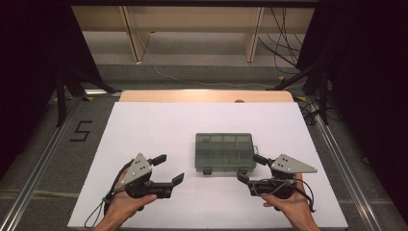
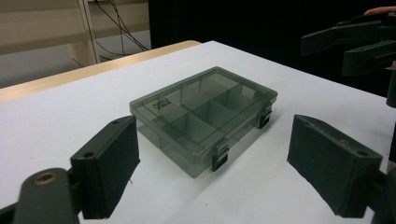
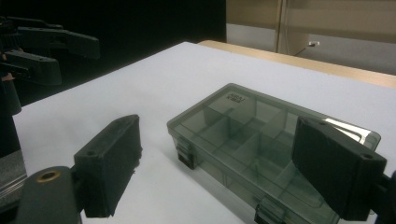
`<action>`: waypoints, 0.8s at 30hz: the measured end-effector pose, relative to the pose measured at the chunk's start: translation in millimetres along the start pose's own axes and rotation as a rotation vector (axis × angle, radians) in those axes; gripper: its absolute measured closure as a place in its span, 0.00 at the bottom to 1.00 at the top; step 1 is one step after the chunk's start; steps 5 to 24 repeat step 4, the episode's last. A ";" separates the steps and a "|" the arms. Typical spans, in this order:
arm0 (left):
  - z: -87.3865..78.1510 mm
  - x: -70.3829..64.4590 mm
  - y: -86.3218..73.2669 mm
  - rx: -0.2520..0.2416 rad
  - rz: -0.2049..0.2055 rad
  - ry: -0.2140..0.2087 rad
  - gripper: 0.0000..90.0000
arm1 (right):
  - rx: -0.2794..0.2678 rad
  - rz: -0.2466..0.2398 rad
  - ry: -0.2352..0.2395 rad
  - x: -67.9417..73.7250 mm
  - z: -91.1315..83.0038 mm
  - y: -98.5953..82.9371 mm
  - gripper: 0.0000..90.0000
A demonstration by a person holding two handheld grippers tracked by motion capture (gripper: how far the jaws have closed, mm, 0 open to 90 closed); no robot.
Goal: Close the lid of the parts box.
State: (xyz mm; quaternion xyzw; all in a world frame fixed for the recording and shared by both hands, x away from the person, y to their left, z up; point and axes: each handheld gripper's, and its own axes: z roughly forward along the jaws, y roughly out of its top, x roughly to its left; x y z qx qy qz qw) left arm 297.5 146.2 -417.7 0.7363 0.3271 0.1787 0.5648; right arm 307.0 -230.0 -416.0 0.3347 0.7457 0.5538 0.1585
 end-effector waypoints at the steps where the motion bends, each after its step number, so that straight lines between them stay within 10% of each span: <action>1: 0.0 0.0 0.0 0.001 0.000 0.001 0.18 | -0.003 0.001 -0.002 0.1 0.5 -0.2 0.19; 24: 0.5 -0.3 -0.4 0.001 -0.003 0.001 0.18 | 0.015 0.004 -0.006 0.1 -1.0 0.4 0.19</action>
